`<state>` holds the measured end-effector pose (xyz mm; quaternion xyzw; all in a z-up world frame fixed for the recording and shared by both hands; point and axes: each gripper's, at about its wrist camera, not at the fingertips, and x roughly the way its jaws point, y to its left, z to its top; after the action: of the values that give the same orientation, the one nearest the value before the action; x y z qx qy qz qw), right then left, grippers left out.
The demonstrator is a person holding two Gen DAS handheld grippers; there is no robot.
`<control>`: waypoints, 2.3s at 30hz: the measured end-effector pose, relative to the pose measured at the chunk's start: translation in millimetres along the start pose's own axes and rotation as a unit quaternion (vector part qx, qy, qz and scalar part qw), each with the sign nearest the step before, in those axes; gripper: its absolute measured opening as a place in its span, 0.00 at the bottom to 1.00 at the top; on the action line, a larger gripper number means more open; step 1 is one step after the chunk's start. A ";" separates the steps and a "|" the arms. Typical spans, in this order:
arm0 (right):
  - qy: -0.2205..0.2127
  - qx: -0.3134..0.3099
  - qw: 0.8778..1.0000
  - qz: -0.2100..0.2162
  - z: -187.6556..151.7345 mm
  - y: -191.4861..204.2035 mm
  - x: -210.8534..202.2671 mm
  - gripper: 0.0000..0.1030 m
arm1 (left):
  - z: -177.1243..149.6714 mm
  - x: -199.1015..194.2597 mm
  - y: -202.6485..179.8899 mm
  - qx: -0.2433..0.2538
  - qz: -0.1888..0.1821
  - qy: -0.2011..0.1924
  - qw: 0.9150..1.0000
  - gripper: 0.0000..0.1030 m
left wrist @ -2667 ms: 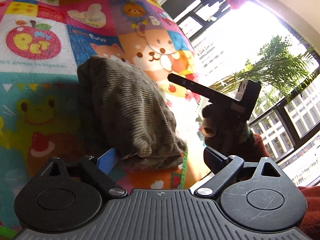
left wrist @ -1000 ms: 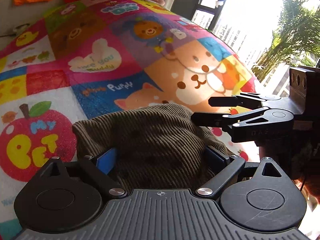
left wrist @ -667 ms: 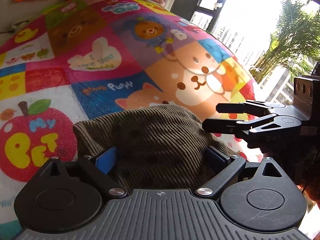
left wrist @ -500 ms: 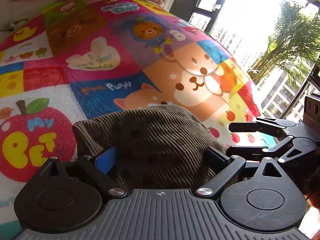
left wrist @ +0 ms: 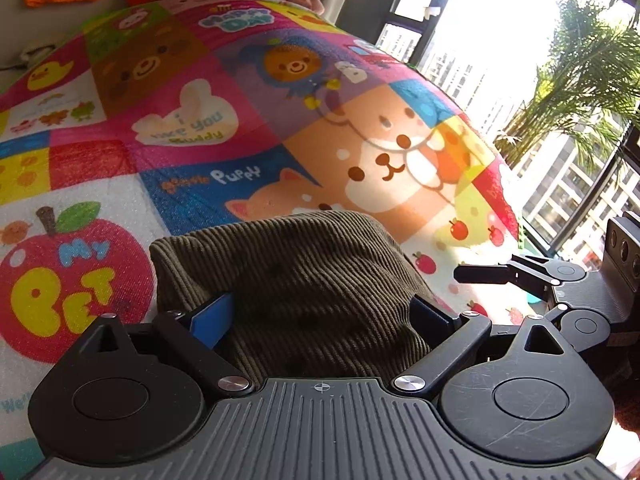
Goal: Fold clothes
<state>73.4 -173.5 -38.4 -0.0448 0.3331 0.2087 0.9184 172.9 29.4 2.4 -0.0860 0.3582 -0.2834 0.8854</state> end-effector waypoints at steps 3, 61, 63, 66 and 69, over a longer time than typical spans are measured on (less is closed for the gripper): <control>-0.004 0.017 1.000 0.008 8.9 -6.8 -4.5 0.91 | -0.4 -2.8 -0.1 0.008 0.004 0.002 1.000 0.93; -0.043 0.099 0.986 0.128 52.8 -46.6 79.0 0.66 | 62.3 60.1 8.0 0.151 0.095 0.008 0.984 0.94; -0.047 0.093 0.988 0.117 65.9 -53.0 91.7 0.66 | 70.4 67.1 15.5 0.148 0.094 0.009 0.984 0.93; -0.033 0.072 0.991 0.109 74.4 -53.0 100.1 0.67 | 76.0 60.4 26.1 0.139 0.082 0.015 0.987 0.92; -0.021 0.035 0.995 0.093 66.4 -44.1 91.6 0.68 | 77.3 26.7 36.8 0.115 0.060 0.003 0.992 0.92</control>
<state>194.3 -166.5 -47.2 0.0231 0.3239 0.2821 0.9028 257.4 40.8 30.0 0.0390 0.3300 -0.2698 0.9038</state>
